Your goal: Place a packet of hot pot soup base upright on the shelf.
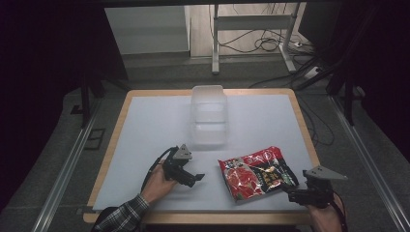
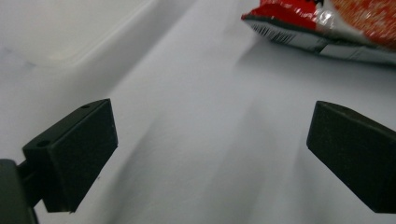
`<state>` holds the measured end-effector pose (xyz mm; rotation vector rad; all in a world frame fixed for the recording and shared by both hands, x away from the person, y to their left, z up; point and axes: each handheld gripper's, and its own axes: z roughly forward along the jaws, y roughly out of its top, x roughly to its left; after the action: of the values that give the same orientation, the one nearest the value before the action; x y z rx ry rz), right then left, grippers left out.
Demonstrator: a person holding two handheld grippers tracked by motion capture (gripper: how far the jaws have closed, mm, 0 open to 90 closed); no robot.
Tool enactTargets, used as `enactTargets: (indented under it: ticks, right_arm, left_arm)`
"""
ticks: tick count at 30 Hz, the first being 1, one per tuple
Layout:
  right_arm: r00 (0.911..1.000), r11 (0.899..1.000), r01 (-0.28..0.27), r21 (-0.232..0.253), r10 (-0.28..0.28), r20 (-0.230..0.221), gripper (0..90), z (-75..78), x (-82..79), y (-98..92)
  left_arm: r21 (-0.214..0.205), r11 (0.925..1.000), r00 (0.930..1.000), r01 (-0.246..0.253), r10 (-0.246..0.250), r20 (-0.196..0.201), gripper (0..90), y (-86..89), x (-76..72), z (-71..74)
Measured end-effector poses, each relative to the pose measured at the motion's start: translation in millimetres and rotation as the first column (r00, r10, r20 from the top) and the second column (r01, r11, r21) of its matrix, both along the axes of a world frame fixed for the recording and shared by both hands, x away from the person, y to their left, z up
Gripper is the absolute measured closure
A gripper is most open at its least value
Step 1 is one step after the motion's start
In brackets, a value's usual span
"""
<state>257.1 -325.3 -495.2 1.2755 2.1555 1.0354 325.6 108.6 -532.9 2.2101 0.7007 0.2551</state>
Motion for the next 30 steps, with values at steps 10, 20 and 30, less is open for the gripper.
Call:
enactTargets:
  ticks: [10,20,30]
  right_arm:
    - [1.0,1.0,0.001,-0.001,-0.001,-0.003,5.3,-1.3,1.0,-0.6]
    - [0.9999,1.0,0.01,0.0,-0.01,-0.004,5.3,-2.4,2.1,-2.5]
    - [0.9999,1.0,0.011,-0.012,-0.011,-0.008,5.3,-3.1,2.7,-2.4]
  left_arm:
    - [0.006,0.9998,0.9997,0.02,-0.02,-0.014,0.1,-7.1,-2.3,4.5]
    - [0.007,0.9951,0.9951,0.098,-0.098,0.003,2.4,-25.5,-9.1,12.9]
    - [-0.04,0.9849,0.9857,0.168,-0.168,0.008,22.3,-44.7,-13.5,22.6]
